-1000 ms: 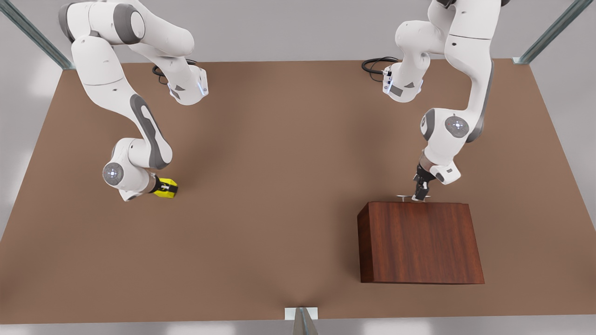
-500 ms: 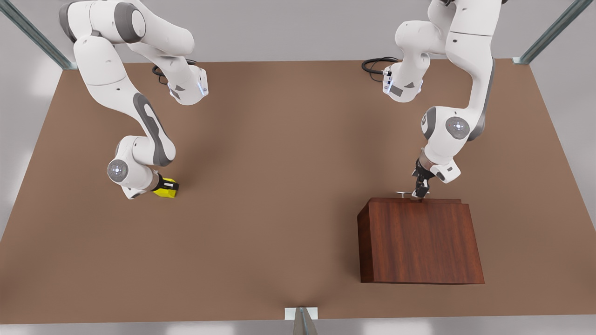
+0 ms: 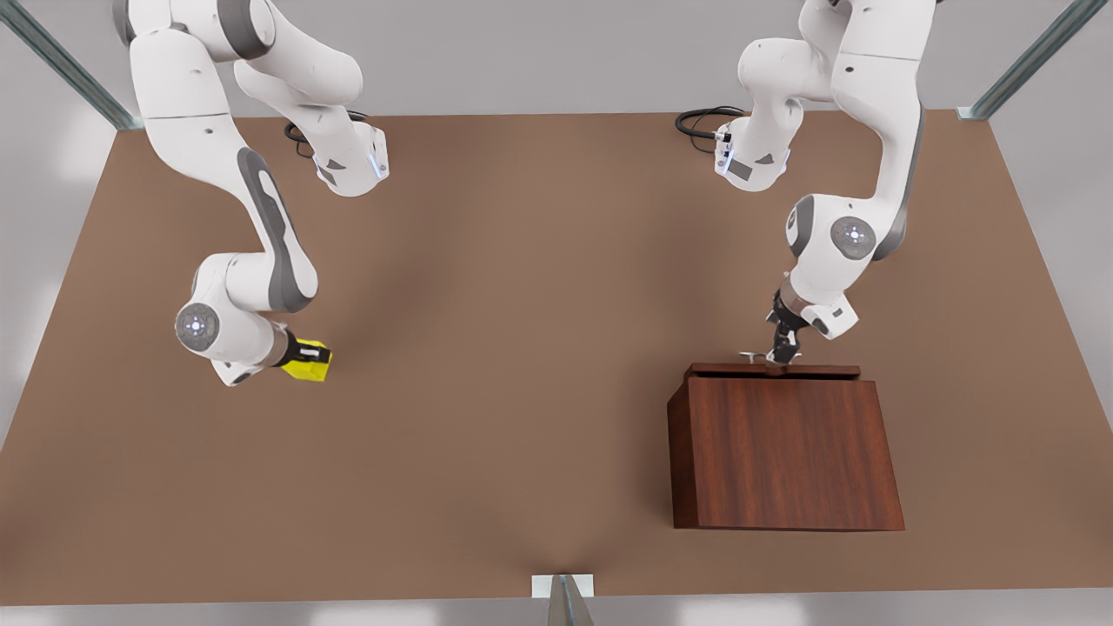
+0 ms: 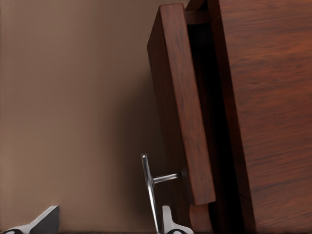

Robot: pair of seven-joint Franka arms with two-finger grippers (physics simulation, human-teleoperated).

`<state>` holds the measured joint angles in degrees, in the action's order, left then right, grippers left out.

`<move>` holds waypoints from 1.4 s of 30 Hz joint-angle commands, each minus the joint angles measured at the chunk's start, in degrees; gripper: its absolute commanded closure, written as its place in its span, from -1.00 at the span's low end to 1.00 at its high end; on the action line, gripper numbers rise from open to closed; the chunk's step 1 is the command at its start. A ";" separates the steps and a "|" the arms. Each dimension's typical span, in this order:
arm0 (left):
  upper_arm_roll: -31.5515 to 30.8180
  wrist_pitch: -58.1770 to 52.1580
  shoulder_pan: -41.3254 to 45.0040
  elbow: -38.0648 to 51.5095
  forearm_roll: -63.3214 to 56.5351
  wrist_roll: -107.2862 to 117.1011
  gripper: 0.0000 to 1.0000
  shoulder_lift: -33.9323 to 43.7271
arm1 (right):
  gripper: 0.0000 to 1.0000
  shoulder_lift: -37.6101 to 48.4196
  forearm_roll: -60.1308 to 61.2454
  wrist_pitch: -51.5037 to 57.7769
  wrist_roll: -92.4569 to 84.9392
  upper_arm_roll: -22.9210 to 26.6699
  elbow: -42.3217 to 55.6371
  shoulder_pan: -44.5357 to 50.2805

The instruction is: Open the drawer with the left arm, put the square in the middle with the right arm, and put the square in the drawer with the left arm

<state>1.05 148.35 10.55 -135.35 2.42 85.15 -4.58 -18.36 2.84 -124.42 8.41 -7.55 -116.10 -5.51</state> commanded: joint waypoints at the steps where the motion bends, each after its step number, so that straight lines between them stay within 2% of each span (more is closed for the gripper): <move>1: 0.00 -0.17 0.17 0.00 -0.05 0.02 -1.00 0.01 | -0.42 -0.01 -0.03 0.23 0.63 -0.18 0.43 -0.03; 3: 0.09 -1.49 0.18 0.00 -0.05 0.02 -1.00 0.19 | -0.42 -0.98 -0.03 0.59 11.71 -6.77 3.51 -0.12; 5: 0.00 -3.42 0.26 0.00 0.04 0.28 -1.00 0.80 | -0.42 -2.47 -0.03 1.28 22.52 -10.29 7.29 1.99; 7: 0.09 -4.39 0.26 0.00 0.04 0.81 -1.00 1.15 | -0.42 -6.51 -0.03 7.35 37.62 -10.29 16.25 9.27; 11: 0.09 -6.15 0.26 0.00 -0.05 0.81 -1.00 1.86 | -0.42 -20.22 1.73 7.35 63.30 -10.38 35.93 21.67; 13: 0.18 -7.03 0.26 0.00 -0.05 0.90 -1.00 1.86 | -0.42 -26.90 2.17 6.91 72.17 -10.38 45.95 26.07; 16: 0.09 -7.20 0.26 0.09 -0.05 0.90 -1.00 1.86 | -0.42 -34.55 2.17 6.21 77.99 -10.47 54.49 32.93; 22: 0.18 -7.29 0.26 0.09 -0.05 0.90 -1.00 1.86 | -0.42 -40.27 2.17 2.52 86.34 -7.83 56.86 41.98; 24: 0.09 -7.29 0.26 0.09 -0.05 0.90 -1.00 1.94 | -0.42 -40.35 3.74 3.57 88.71 -8.27 55.90 42.07; 27: 0.09 -7.38 0.26 0.09 -0.05 1.16 -1.00 1.86 | -0.42 -40.18 3.58 0.42 90.03 -7.57 51.77 47.17; 31: 0.09 -9.04 0.26 0.09 -0.05 1.95 -1.00 2.12 | -0.42 -40.18 2.79 -5.48 89.94 -7.48 49.04 49.72; 39: 0.26 -12.56 0.26 0.00 -0.13 5.11 -1.00 3.26 | -0.43 -40.27 -1.26 -3.98 89.41 -7.48 49.31 49.89; 40: 0.26 -12.74 0.26 0.09 -0.13 5.11 -1.00 3.17 | -0.45 -40.35 -1.34 -4.16 89.33 -7.48 49.31 49.89; 41: 0.35 -13.35 0.18 0.00 -0.13 5.20 -1.00 3.17 | -0.93 -40.27 -1.61 -4.16 89.50 -7.48 49.31 49.89; 42: 0.35 -14.23 0.18 0.09 -0.13 5.20 -1.00 3.26 | -1.00 -40.18 -1.52 -4.16 89.50 -7.48 49.57 49.89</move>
<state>1.39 133.98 11.05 -135.30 2.27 90.54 -1.19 -58.54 1.24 -128.58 97.91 -15.03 -66.54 44.38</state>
